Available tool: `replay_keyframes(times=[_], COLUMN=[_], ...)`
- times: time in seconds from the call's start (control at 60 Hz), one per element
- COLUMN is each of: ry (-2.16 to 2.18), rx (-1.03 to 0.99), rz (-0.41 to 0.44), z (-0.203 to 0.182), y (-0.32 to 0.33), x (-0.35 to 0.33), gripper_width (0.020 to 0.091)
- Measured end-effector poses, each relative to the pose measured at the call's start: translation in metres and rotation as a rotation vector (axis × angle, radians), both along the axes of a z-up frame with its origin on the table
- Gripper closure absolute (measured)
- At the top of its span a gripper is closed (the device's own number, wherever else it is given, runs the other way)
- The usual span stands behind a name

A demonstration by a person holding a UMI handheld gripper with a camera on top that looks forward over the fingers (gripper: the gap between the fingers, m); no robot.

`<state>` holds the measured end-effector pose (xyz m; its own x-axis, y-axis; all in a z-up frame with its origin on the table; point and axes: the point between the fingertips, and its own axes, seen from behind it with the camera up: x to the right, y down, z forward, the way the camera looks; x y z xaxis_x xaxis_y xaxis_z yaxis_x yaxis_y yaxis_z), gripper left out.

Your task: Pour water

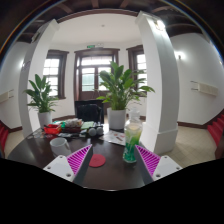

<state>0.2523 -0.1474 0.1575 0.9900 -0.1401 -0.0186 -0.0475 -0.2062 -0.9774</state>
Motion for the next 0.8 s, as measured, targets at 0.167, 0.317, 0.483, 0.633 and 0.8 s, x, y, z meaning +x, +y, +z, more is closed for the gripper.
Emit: replay_keyframes(times=[0.167,0.317,0.483,0.633,0.8], ry=[-0.050,-0.039,-0.051,-0.065,-0.050], rx=[0.023,0.051,0.057,0.104,0.105], rz=[-0.040,-0.014,-0.011,-0.026,-0.031], z=[-0.024,-0.034,-0.041,-0.036,-0.035], y=[0.047,0.100,0.141,0.160,0.163], x=[0.065,0.082,0.095,0.101,0.098], gripper_width=[0.0260,0.0254,0.0270,0.0544,0.0697])
